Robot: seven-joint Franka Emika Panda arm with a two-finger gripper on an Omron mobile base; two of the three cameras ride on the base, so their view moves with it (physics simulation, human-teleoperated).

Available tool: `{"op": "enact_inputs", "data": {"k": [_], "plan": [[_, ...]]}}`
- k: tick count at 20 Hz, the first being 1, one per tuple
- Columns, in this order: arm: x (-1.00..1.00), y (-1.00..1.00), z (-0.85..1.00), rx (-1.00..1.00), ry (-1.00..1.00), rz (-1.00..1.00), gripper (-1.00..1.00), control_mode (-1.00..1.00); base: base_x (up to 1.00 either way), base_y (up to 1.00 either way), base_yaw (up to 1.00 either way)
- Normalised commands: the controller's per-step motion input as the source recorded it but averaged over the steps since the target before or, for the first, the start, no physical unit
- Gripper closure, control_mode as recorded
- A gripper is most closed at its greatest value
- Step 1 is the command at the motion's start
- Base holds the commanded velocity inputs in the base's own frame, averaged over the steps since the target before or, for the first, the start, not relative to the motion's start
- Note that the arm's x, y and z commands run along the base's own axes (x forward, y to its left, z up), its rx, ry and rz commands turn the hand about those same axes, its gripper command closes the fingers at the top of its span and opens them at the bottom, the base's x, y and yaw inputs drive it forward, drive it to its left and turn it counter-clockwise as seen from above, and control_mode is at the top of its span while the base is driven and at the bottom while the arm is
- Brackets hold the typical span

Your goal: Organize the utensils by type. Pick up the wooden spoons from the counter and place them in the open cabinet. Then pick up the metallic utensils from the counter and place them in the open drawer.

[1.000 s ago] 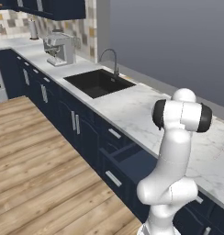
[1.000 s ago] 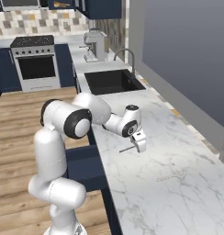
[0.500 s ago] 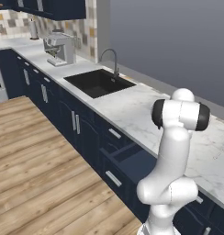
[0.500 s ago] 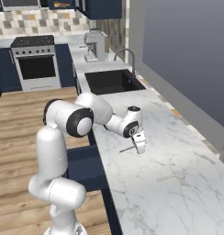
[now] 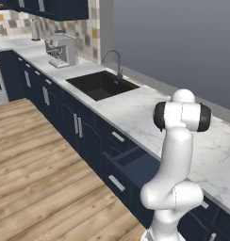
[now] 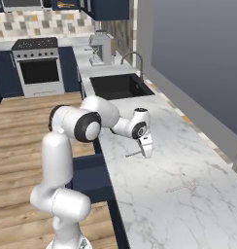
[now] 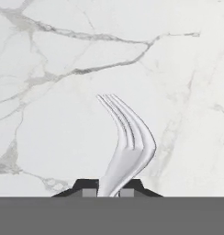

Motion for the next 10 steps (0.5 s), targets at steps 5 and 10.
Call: {"op": "enact_inputs", "data": {"k": [5, 10], "plan": [[-0.32, 0.01, 0.01, 0.01, 0.0, 0.07, 1.0, -1.0, 0.0, 0.0, 0.0], [-0.42, 0.29, 0.21, 0.02, 0.0, 0.26, 1.0, -1.0, 0.0, 0.0, 0.0]]}}
